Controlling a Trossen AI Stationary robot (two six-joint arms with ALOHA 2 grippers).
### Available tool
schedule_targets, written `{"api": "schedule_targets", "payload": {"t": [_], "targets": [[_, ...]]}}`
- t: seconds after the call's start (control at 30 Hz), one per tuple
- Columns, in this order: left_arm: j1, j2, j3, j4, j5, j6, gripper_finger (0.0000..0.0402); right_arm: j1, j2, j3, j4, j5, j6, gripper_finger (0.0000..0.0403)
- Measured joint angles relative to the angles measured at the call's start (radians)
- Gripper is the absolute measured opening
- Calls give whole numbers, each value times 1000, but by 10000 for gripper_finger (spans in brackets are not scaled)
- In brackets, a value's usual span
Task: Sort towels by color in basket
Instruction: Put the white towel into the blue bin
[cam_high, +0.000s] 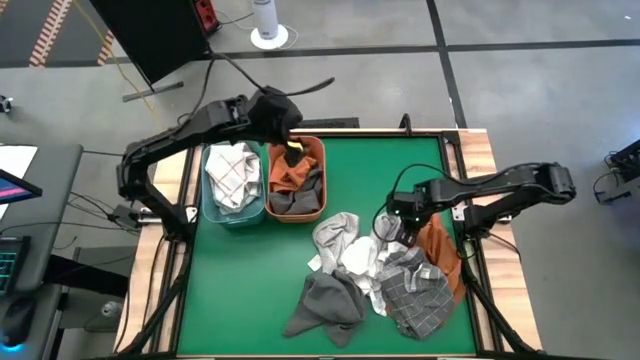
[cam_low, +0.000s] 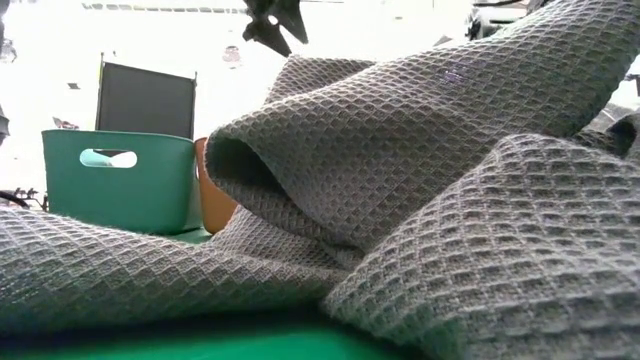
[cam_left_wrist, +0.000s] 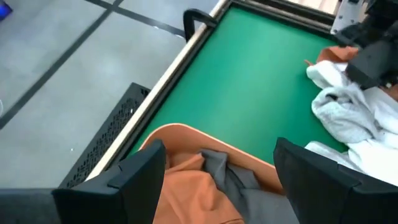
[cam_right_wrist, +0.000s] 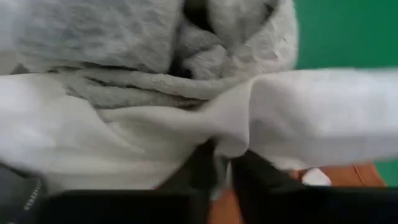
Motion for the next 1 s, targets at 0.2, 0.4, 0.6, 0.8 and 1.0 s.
{"api": "schedule_targets", "payload": {"t": [0.2,0.4,0.6,0.8,1.0], "targets": [[0,-10,0,-1,9,-2,286,-12,-16,63,17,-3,-25,21],[-18,-12,-73,152,173,11,286,-72,-110,249,0,26,-73,14],[-66,-8,-220,363,259,-24,286,-160,-191,450,73,84,-191,14],[-92,-9,-257,551,274,-81,286,-244,-211,573,281,83,-299,14],[-94,-22,-257,645,274,-99,286,-262,-170,657,408,50,-390,16]]}}
